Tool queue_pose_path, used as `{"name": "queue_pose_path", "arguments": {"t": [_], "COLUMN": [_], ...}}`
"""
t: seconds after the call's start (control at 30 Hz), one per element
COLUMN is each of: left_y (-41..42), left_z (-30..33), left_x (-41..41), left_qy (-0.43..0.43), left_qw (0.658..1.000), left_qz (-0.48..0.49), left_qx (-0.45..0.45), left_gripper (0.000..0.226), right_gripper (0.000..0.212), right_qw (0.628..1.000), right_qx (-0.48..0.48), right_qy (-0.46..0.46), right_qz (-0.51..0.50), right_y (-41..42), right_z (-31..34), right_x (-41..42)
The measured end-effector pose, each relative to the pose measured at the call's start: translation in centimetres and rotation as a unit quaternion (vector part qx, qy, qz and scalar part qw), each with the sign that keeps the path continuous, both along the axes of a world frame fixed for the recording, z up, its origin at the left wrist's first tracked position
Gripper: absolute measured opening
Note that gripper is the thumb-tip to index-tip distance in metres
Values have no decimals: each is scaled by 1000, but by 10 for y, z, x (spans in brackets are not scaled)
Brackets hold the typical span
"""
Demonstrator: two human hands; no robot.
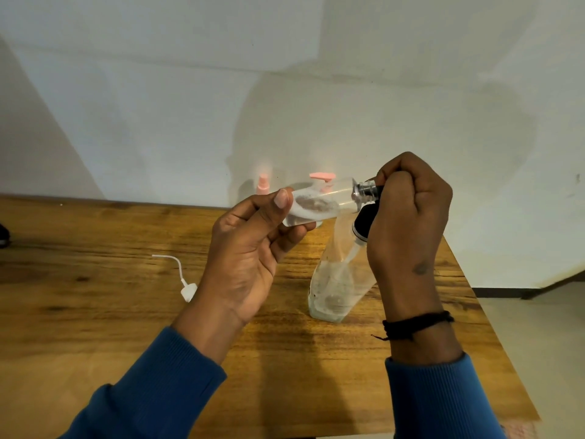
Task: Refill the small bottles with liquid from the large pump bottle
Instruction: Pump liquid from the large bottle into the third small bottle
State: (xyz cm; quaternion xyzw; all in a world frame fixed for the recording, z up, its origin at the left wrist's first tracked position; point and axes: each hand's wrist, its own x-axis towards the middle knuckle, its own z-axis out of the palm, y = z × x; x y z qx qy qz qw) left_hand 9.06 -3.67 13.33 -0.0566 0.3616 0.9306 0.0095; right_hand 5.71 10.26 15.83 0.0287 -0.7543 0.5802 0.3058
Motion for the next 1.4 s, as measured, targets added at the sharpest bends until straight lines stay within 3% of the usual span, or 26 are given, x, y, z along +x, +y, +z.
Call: {"name": "queue_pose_path", "arguments": {"t": [0.4,0.6,1.4], "left_y": [2,1,2], "left_z": [-1,-2,-2], "left_x": [0,0,0], "left_qy": [-8,-5,-11], "left_qw": [1000,1000,1000], "left_qz": [-1,0,-1], "left_qx": [5,2,7], "left_gripper": [40,27,35], "right_gripper": [22,22,21], "right_qw": [1000,1000,1000], "right_qx": [5,3,7], "right_qy": [1,3,9], "right_qz": [-3,-7,-3], "right_y": [0,-1,2], "right_z": [3,2,2], "right_x": [2,2,0]}}
